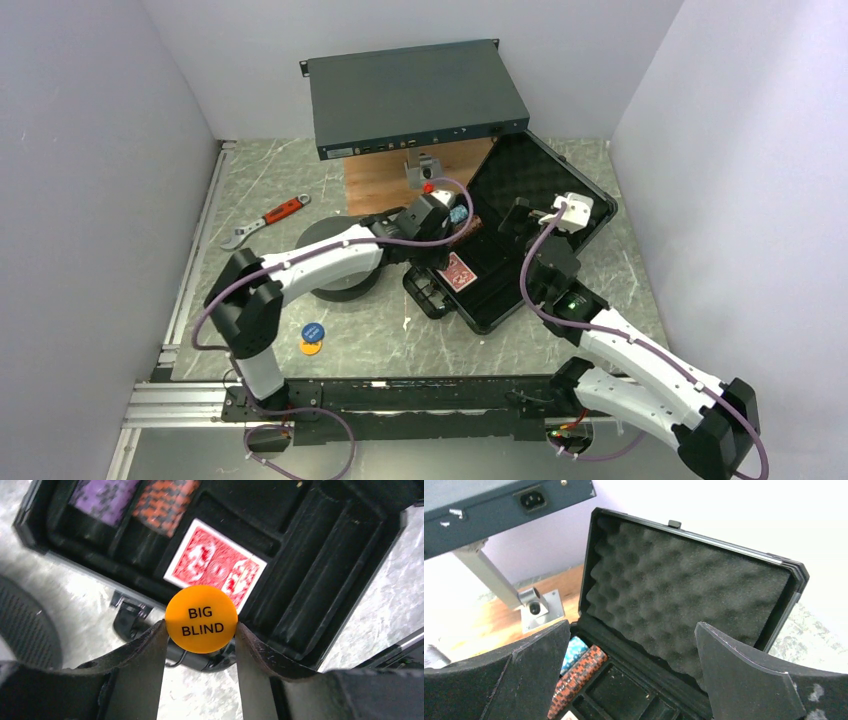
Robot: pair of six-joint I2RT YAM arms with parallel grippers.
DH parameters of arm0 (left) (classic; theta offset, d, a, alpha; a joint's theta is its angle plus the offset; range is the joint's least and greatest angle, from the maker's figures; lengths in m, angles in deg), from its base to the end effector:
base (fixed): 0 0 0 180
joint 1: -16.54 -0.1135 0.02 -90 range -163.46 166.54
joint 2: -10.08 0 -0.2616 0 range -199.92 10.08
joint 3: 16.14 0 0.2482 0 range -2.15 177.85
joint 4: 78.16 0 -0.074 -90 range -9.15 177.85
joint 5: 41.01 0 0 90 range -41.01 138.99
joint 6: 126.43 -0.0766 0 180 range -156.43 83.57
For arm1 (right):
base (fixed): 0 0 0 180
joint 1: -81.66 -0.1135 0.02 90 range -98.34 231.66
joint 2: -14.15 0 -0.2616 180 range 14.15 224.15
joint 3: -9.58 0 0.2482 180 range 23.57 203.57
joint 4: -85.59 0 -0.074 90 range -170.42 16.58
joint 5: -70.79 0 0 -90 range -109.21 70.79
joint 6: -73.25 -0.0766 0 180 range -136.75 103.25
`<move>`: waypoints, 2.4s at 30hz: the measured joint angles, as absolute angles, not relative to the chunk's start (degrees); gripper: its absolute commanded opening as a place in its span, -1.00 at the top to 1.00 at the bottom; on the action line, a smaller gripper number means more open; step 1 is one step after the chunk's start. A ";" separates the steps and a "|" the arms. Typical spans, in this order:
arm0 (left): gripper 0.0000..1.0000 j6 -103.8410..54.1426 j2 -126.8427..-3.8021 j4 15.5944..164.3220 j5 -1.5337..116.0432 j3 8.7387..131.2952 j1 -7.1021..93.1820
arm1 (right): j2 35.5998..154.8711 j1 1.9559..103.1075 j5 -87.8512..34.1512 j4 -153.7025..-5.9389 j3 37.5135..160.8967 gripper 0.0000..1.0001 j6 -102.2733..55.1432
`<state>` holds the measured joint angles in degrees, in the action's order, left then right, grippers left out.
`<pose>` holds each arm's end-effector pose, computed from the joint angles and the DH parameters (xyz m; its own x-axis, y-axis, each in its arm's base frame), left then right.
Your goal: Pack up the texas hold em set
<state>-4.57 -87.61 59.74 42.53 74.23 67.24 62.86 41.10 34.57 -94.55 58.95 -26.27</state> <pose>0.2593 -0.3032 0.2271 -0.7900 0.1371 -0.5976 0.3598 0.8929 -0.2708 0.2034 0.0927 0.3146 0.0483 0.1700 -0.9843 0.2237 0.9585 0.1765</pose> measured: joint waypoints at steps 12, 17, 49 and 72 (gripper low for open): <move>1.00 -6.23 -101.66 61.05 46.38 89.53 67.92 | 62.25 41.19 37.54 -96.67 58.84 -0.99 -26.25; 1.00 -6.78 -106.60 61.96 47.21 93.33 68.53 | 62.05 41.19 37.54 -96.62 58.84 -0.99 -26.27; -0.20 -11.50 -121.05 67.01 45.18 105.57 68.75 | 61.73 41.76 38.88 -95.95 58.86 -0.99 -26.42; -0.60 -14.56 -99.30 69.18 38.91 83.69 72.61 | 61.73 41.58 37.98 -95.49 58.84 -0.99 -27.67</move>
<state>-14.56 -99.30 69.18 38.91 83.69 72.61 61.73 41.58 37.98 -95.49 58.84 -27.67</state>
